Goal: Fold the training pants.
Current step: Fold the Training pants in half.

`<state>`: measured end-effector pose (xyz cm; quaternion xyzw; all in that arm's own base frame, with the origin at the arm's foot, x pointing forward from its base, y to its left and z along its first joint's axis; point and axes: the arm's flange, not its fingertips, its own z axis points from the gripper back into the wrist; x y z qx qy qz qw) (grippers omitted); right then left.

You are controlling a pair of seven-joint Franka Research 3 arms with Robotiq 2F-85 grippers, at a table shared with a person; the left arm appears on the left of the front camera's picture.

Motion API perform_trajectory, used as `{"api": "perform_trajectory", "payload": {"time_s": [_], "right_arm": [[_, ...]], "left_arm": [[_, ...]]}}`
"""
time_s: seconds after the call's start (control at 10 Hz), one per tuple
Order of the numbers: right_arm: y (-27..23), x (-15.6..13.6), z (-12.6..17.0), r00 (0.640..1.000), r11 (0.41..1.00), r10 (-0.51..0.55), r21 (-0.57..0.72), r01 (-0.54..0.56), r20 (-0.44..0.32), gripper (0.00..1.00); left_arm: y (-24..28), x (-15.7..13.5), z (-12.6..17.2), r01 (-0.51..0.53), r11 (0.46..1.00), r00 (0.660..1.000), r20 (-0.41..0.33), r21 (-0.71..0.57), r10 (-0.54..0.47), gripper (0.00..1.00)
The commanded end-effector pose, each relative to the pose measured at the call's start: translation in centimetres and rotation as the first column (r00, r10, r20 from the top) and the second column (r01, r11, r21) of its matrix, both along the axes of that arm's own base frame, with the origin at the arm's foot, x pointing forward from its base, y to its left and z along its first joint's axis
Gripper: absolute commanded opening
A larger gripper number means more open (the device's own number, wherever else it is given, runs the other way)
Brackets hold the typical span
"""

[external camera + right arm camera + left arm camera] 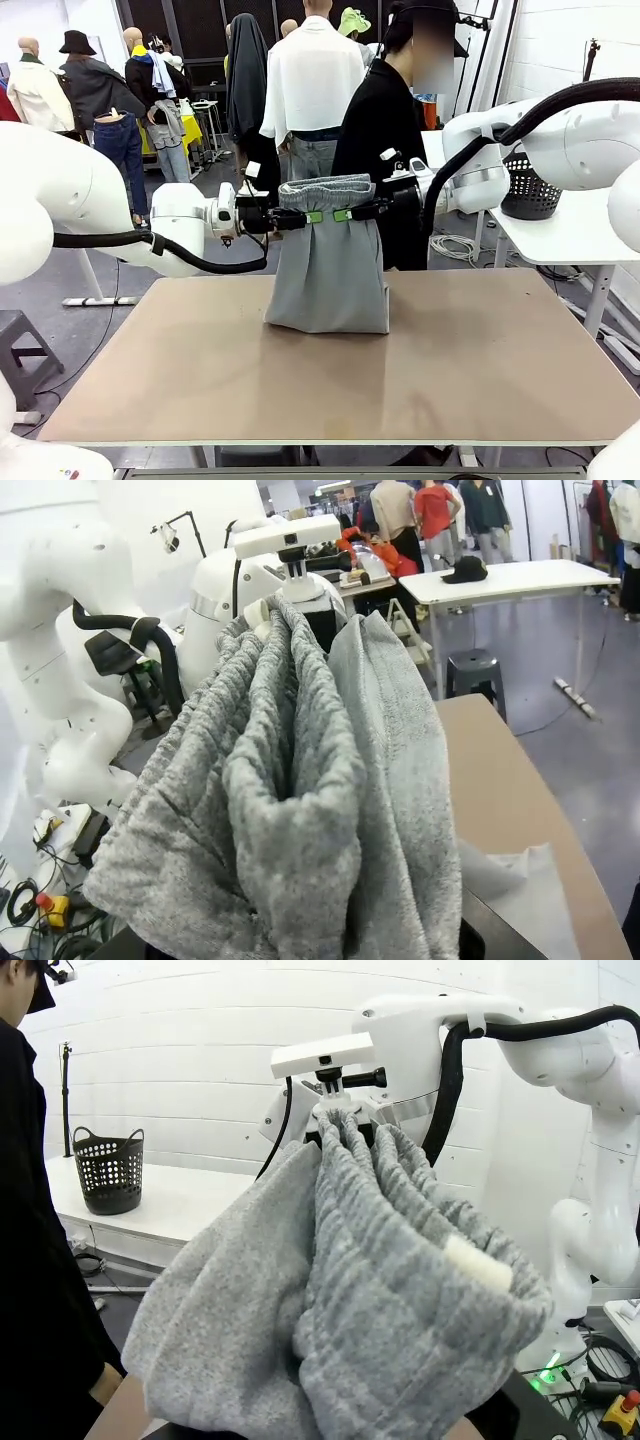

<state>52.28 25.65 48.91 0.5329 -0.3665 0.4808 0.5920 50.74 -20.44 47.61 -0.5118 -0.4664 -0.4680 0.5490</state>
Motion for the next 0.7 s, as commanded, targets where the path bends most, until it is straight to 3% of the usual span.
{"api": "perform_trajectory", "payload": {"time_s": [0.0, 0.3, 0.6], "right_arm": [[0.2, 0.7, 0.4, 1.0, 1.0, 0.001, 0.005, -0.001, 0.011, 0.0], [-0.2, -0.8, -0.4, 1.0, 1.0, 0.0, 0.022, 0.0, -0.021, 0.0], [-0.5, -2.6, -3.3, 0.995, 0.999, -0.01, 0.047, 0.015, -0.097, 0.0]], "left_arm": [[-0.1, 0.7, 0.6, -0.003, 1.0, 1.0, 0.016, 0.007, 0.003, 0.0], [0.1, -1.0, 0.5, -0.004, 1.0, 1.0, -0.022, 0.01, 0.004, 0.0], [2.0, -4.9, -1.3, -0.014, 0.999, 0.983, -0.183, 0.053, 0.023, 0.0]]}}
